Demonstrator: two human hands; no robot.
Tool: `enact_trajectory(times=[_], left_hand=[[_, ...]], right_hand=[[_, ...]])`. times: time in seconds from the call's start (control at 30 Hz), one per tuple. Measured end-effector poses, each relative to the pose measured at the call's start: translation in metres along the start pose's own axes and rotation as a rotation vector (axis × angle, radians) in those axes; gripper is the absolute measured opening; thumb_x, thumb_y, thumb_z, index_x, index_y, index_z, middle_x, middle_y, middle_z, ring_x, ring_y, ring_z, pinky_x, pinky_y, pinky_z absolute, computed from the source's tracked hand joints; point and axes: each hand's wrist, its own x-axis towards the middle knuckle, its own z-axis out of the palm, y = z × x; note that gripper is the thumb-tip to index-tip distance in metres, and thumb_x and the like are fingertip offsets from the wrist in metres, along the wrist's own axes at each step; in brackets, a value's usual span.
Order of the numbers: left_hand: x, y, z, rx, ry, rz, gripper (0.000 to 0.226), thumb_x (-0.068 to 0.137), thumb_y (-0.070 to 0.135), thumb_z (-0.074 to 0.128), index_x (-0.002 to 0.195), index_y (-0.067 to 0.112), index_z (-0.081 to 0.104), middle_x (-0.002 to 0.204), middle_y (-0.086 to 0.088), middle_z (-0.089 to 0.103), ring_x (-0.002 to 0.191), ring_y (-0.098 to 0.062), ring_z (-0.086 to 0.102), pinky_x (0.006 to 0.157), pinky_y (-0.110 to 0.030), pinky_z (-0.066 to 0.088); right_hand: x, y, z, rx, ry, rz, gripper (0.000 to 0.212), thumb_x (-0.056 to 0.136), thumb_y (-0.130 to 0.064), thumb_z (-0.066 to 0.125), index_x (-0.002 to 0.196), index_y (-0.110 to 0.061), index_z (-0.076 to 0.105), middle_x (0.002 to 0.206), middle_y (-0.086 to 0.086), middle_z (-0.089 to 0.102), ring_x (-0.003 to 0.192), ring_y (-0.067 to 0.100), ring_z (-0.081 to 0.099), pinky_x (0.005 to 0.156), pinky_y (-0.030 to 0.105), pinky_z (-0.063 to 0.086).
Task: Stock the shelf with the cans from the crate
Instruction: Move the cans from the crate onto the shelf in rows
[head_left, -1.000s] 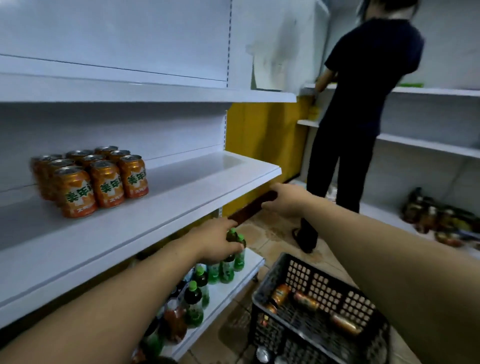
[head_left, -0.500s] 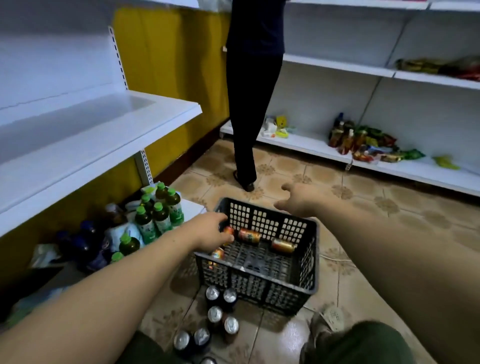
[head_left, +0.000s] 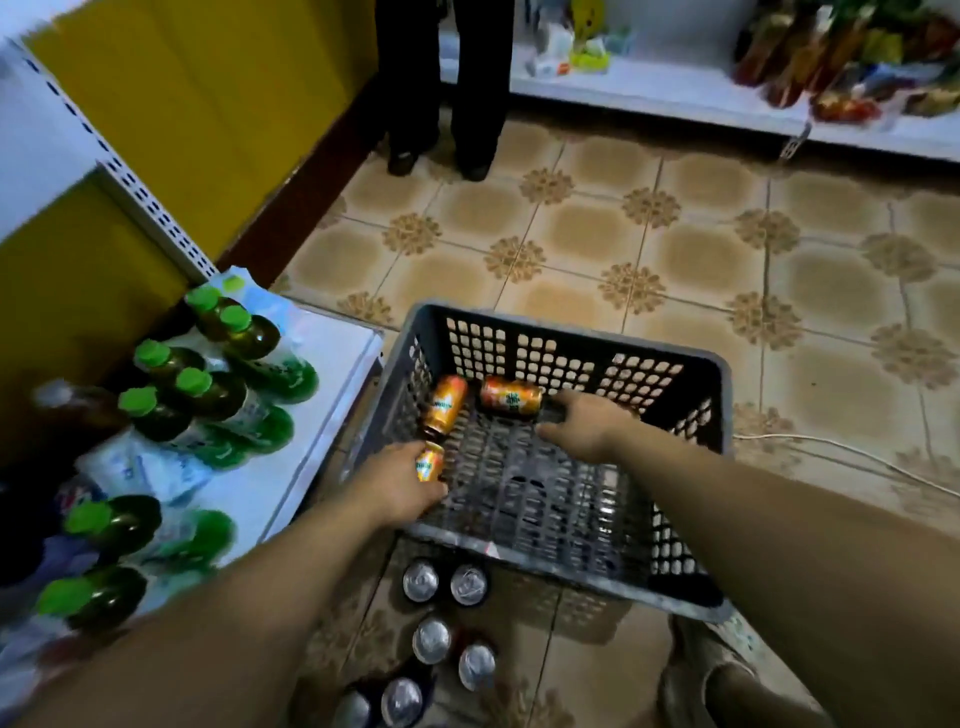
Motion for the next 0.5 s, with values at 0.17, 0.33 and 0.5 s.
enact_trajectory(times=[0.17,0.33,0.5], left_hand=[[0.094,-0.028,0.038,-0.144,-0.094,-0.108,0.067,0.084,0.036,0.067,0.142,0.022,0.037,0.133,-0.006,0.053,0.113,-0.025,0.054,0.095,-0.035,0.044],[0.153,-0.062,0.074,-0.222,-0.151,-0.255,0.081,0.071,0.044,0.075,0.139,0.018,0.039,0.132,-0.008,0.053,0.113,-0.028,0.053,0.098,-0.039,0.043],[0.189,-0.090,0.092,-0.244,-0.192,-0.345,0.091,0.063,0.039,0.082,0.140,0.013,0.041,0.135,-0.008,0.052,0.115,-0.029,0.053,0.101,-0.041,0.042]], right_hand=[[0.100,-0.007,0.061,0.155,-0.156,0.025,0.066,0.098,-0.044,0.048,0.150,-0.009,0.026,0.137,0.014,0.049,0.109,0.028,0.056,0.089,0.036,0.048],[0.168,-0.029,0.123,0.315,-0.249,0.044,0.066,0.097,-0.043,0.051,0.147,-0.005,0.030,0.137,0.016,0.050,0.095,0.028,0.053,0.078,0.038,0.044],[0.211,-0.054,0.177,0.565,-0.282,0.089,0.057,0.098,-0.036,0.053,0.141,-0.002,0.038,0.135,0.018,0.050,0.112,0.031,0.055,0.089,0.037,0.047]])
